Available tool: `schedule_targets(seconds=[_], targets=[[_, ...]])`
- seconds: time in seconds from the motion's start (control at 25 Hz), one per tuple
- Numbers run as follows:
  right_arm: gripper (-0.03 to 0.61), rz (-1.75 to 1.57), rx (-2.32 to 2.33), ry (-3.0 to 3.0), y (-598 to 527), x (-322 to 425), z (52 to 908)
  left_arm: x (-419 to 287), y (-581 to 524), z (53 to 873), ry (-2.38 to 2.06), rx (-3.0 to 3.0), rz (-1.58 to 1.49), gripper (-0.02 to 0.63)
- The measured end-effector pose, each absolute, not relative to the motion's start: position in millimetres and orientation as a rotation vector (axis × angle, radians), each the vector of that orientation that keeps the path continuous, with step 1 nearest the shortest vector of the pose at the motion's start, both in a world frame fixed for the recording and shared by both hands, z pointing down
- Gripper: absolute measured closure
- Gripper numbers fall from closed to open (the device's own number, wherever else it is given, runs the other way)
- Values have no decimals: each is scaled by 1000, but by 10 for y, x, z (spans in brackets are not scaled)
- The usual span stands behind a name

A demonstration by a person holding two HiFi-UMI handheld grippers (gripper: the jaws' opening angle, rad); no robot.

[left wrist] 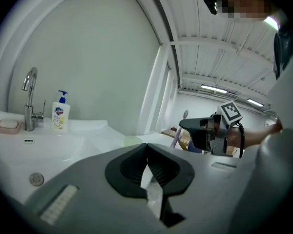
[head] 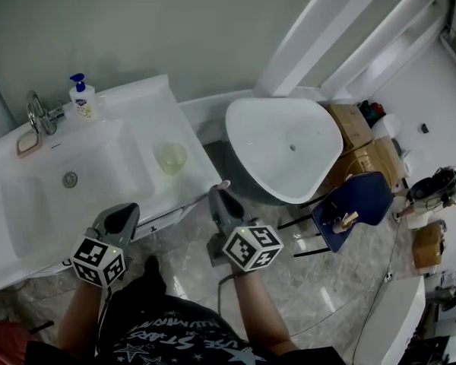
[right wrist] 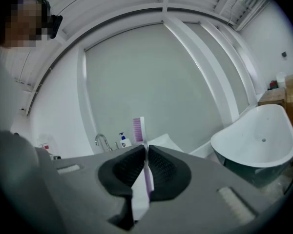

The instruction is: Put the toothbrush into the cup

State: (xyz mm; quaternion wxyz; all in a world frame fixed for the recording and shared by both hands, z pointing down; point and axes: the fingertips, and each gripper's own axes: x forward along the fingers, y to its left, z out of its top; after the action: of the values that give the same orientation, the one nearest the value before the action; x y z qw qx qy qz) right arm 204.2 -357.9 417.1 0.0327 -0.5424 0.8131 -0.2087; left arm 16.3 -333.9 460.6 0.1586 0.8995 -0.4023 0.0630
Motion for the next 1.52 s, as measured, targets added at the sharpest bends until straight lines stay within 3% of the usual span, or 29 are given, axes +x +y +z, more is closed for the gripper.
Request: schedule_targets(seconds=[0.36,0.6,1.4,1.52], targets=[[552,-591,-1646,2467,-4528,1935,3967,-2,-4120,4687,-1146,2542,190,604],[552,-653,-1666,2495,-4941,1831,4289,-20,-4424,4762,-1137,2524,192,604],[549,-875,-1636,2581,-5174,1632,5104,-138,-4596,5141,-1134,2442,271,604],[502,-897,-1608,2604,-5157,1612,5104,-154,-4569,5127,-1146,2438,274,604]])
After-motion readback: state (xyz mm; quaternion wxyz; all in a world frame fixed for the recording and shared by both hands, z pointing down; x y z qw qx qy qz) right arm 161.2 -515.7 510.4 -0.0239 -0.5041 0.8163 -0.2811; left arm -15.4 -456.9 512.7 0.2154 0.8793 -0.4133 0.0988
